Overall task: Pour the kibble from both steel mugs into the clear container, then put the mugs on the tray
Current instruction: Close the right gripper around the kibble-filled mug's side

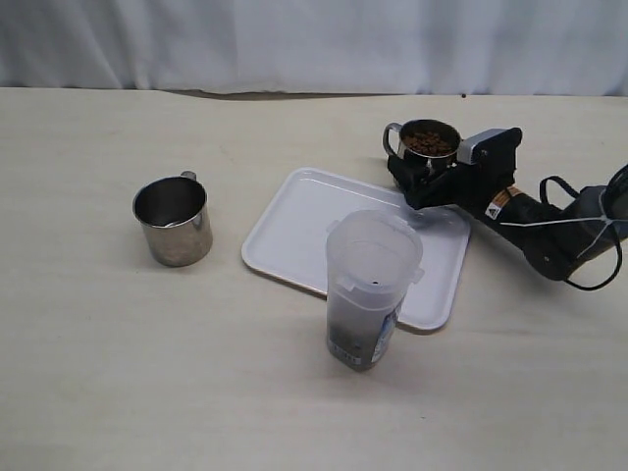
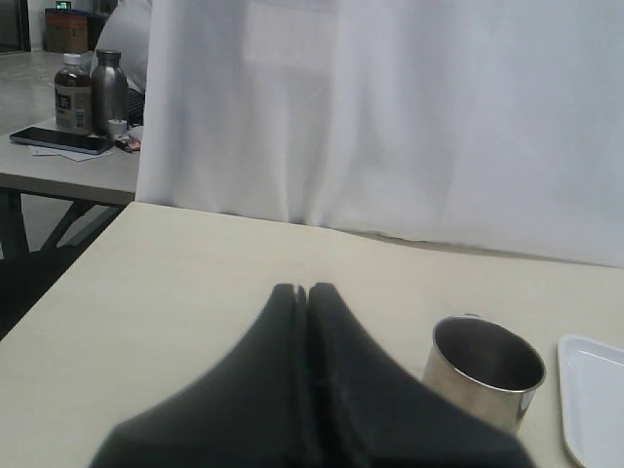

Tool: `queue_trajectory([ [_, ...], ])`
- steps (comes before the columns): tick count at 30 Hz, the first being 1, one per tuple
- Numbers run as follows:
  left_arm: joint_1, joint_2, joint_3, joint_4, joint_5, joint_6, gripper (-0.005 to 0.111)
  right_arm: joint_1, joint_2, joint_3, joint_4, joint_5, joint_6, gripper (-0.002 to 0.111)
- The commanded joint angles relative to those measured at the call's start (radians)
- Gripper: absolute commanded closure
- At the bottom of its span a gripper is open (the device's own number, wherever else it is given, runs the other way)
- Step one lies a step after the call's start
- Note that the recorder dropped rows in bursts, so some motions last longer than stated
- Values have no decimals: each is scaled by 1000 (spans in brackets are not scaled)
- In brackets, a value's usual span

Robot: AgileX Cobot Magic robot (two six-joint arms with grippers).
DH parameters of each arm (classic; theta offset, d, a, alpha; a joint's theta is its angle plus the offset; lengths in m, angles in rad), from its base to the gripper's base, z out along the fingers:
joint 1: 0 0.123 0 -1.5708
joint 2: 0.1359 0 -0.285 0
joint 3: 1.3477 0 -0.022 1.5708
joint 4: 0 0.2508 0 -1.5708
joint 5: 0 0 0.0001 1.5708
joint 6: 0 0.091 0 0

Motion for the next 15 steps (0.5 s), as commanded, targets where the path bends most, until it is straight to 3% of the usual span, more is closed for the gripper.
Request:
queue_trajectory([
  [1,-8,-2,3,-3,-6,-1,107,1,1,-5,27,-22,-8,16],
  [15,-8,-2,3,-3,-6,-1,107,5,2,-13,60,-22,-8,17],
])
